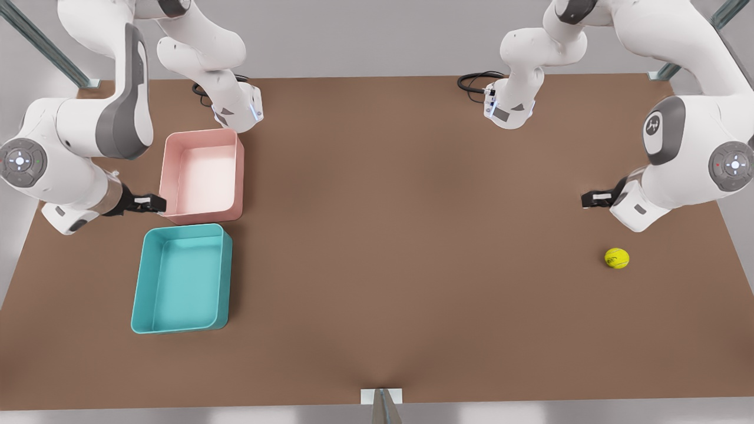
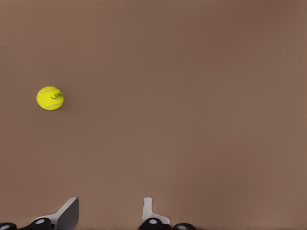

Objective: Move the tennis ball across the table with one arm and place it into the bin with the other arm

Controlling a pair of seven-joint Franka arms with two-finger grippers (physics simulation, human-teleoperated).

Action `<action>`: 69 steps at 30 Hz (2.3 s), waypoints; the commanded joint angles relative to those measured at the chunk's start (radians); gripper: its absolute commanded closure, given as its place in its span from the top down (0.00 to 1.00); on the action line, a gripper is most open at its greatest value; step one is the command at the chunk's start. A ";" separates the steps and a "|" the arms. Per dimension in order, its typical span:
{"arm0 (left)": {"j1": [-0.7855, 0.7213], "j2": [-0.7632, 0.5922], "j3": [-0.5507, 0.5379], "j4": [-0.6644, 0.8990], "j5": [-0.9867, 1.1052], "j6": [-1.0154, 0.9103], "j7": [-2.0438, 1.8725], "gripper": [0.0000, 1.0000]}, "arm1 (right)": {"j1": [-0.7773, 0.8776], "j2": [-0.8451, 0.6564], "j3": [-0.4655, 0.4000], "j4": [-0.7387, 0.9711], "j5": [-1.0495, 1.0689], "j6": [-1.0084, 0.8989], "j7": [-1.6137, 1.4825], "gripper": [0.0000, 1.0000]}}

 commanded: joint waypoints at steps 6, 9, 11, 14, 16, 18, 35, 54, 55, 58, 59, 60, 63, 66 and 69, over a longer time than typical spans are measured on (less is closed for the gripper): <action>0.193 0.224 0.069 -0.024 -0.004 0.475 1.790 0.21 | 0.001 0.014 -0.007 0.043 0.007 0.030 0.083 1.00; 0.302 0.302 0.071 -0.024 -0.054 0.477 2.412 0.21 | 0.010 0.014 -0.002 0.058 0.006 0.028 0.088 1.00; 0.334 0.305 0.089 -0.113 -0.053 0.570 2.578 0.21 | 0.006 0.022 -0.005 0.058 0.004 0.031 0.088 1.00; 0.343 0.307 0.109 -0.188 -0.053 0.771 2.622 0.21 | 0.004 0.025 -0.005 0.058 0.004 0.031 0.088 1.00; 0.349 0.313 0.120 -0.193 -0.053 0.794 2.611 0.21 | 0.004 0.025 -0.005 0.058 0.002 0.031 0.088 1.00; 0.349 0.331 0.120 -0.197 -0.053 0.806 2.529 0.21 | 0.006 0.025 -0.005 0.058 0.004 0.031 0.088 1.00; 0.359 0.446 0.165 -0.285 -0.047 0.940 2.225 0.21 | 0.004 0.031 -0.005 0.058 0.006 0.038 0.084 1.00; 0.348 0.481 0.174 -0.285 -0.064 0.958 2.228 0.21 | 0.003 0.036 -0.005 0.057 0.006 0.038 0.086 1.00; 0.343 0.480 0.174 -0.286 -0.065 0.958 2.202 0.21 | 0.003 0.036 -0.005 0.057 0.006 0.038 0.086 1.00; 0.264 0.474 0.174 -0.288 -0.065 0.958 2.024 0.21 | 0.001 0.036 -0.005 0.057 0.006 0.038 0.086 1.00; 0.215 0.451 0.165 -0.289 -0.067 0.946 1.877 0.21 | 0.001 0.036 -0.005 0.057 0.006 0.038 0.086 1.00; 0.198 0.413 0.094 -0.289 -0.067 0.859 1.607 0.21 | 0.003 0.036 -0.005 0.057 0.006 0.038 0.086 1.00; 0.191 0.356 -0.095 -0.236 -0.154 0.596 0.611 0.21 | 0.003 0.036 -0.005 0.057 0.006 0.038 0.086 1.00; 0.198 0.345 -0.093 -0.225 -0.171 0.595 0.509 0.21 | 0.004 0.036 -0.005 0.057 0.006 0.038 0.086 1.00; 0.190 0.247 -0.093 -0.226 -0.314 0.541 0.263 0.21 | 0.003 0.040 -0.005 0.057 0.006 0.038 0.086 1.00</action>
